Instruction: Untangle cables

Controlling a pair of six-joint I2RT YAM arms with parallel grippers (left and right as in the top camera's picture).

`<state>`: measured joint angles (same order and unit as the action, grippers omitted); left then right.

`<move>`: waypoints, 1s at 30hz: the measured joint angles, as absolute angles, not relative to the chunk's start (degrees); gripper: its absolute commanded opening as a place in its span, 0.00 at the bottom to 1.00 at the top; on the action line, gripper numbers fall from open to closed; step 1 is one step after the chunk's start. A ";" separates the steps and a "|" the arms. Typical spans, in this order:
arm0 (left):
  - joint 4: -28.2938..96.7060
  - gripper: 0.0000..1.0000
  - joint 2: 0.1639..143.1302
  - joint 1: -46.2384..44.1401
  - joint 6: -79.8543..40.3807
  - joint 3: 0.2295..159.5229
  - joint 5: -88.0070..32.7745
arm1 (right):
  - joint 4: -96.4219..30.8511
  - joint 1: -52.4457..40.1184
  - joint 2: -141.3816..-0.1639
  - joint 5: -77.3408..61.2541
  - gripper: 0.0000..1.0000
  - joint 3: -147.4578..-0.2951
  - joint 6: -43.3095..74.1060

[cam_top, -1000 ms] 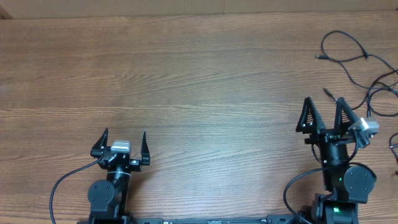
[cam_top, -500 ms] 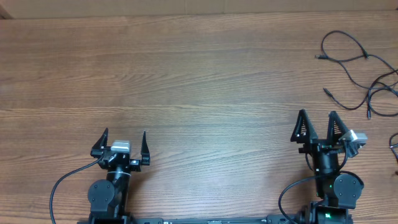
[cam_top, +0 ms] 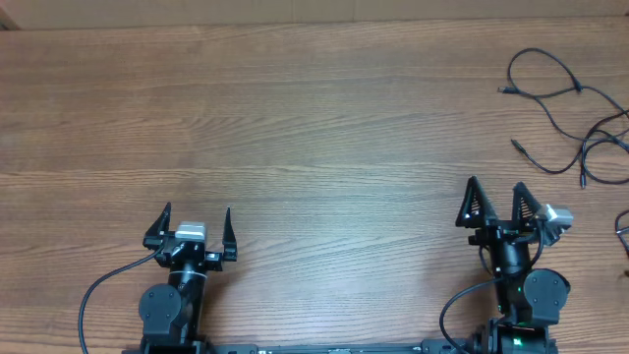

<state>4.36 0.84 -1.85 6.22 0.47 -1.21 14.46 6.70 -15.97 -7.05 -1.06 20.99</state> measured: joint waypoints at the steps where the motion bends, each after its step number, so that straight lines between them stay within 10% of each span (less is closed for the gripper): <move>1: 4.34 1.00 0.84 -1.85 6.22 0.47 -1.21 | 13.19 6.70 -15.57 -7.05 1.00 -1.06 20.99; 30: 4.34 1.00 0.84 -1.85 6.22 0.47 -1.21 | -4.32 6.42 -0.84 -9.96 1.00 -1.06 4.34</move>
<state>4.34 0.84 -1.85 6.22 0.47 -1.21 -4.32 6.42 -0.84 -9.96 -1.06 4.34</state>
